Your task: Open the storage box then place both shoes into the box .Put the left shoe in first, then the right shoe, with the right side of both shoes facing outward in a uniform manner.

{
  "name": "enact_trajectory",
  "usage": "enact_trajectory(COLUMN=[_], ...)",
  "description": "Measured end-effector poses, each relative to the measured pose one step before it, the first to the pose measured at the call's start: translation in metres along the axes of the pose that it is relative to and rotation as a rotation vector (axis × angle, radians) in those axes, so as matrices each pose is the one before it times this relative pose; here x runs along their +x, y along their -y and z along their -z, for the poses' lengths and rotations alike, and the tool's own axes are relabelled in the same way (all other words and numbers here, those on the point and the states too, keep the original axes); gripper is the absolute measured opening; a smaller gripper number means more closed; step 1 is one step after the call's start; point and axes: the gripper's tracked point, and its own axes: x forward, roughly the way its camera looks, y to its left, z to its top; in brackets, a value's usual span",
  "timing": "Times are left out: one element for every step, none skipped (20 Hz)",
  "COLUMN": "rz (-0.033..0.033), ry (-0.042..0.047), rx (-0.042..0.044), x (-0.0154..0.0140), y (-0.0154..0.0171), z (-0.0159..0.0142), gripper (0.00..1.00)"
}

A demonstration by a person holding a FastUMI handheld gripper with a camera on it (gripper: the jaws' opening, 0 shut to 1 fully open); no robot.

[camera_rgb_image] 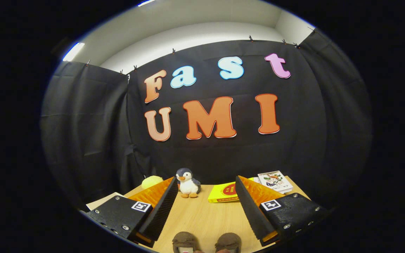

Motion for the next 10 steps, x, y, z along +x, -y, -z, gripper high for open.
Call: enact_trajectory(rz=[-0.01699, -0.01813, -0.02347, -0.02664, -0.0316, -0.02555, -0.02773, -0.03288, -0.02929, -0.02751], ry=[-0.01541, -0.01623, -0.01985, -0.02488, -0.02912, -0.02578, -0.0305, -0.03379, -0.03514, -0.03607], rx=[0.00441, 0.00608, 0.00888, 0.0108, 0.01024, 0.00785, 0.01006, 0.01682, 0.02046, 0.02445], x=[0.00243, 0.00235, 0.00305, 0.00279, 0.004, 0.00418, 0.00407, 0.00448, 0.00333, 0.00468], y=[-0.00666, -0.00754, -0.00954, -0.00946, -0.01208, -0.00879, -0.00987, -0.01091, -0.00996, -0.00859], z=[0.0055, 0.00537, 0.00641, 0.00794, 0.00861, 0.00739, 0.00917, 0.01172, 0.01065, 0.01028], gripper=[0.98, 0.97, 0.97, 0.97, 0.97, 0.97, 0.96, 0.96, 0.96, 0.95])
